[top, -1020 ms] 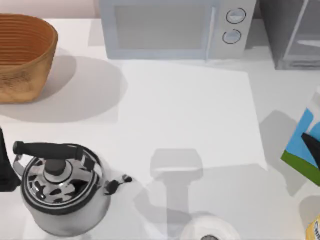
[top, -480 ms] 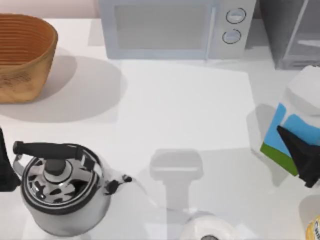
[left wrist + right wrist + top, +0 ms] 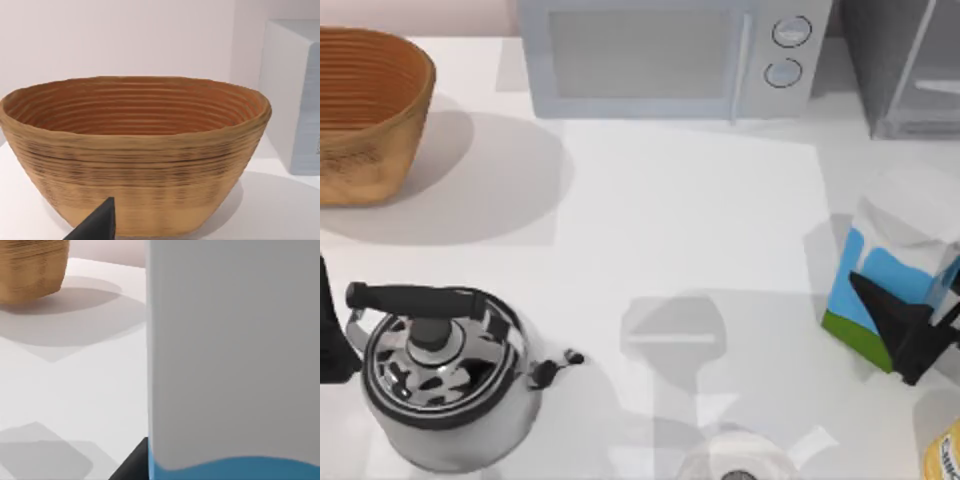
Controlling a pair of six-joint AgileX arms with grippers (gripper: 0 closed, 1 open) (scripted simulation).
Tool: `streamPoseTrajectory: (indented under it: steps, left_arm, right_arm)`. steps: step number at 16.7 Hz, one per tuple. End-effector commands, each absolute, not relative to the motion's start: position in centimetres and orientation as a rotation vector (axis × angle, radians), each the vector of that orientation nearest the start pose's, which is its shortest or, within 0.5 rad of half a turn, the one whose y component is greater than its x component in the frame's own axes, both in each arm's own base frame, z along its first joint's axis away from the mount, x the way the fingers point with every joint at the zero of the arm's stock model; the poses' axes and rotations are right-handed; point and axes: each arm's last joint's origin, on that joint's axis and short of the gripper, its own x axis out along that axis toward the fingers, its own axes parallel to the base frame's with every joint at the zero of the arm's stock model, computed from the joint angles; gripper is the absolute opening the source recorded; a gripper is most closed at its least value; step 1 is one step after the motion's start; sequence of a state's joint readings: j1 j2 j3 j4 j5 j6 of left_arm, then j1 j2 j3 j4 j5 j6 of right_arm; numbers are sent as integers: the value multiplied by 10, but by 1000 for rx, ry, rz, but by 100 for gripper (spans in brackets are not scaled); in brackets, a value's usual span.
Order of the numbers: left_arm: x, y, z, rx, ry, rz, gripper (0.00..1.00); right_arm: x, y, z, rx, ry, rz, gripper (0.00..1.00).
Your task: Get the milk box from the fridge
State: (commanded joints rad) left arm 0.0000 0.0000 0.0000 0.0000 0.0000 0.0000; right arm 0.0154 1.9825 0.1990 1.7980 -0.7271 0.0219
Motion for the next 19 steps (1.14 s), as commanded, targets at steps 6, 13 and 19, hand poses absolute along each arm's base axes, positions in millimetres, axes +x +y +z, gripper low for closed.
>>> streamPoseTrajectory:
  steps: [6, 13, 19]
  left_arm:
    - [106, -1, 160, 0, 0, 0, 100]
    - [106, -1, 160, 0, 0, 0, 100]
    - [106, -1, 160, 0, 0, 0, 100]
  right_arm:
    - [227, 25, 90, 2, 0, 765, 45]
    - [227, 25, 90, 2, 0, 765, 98]
    - [227, 25, 90, 2, 0, 765, 100]
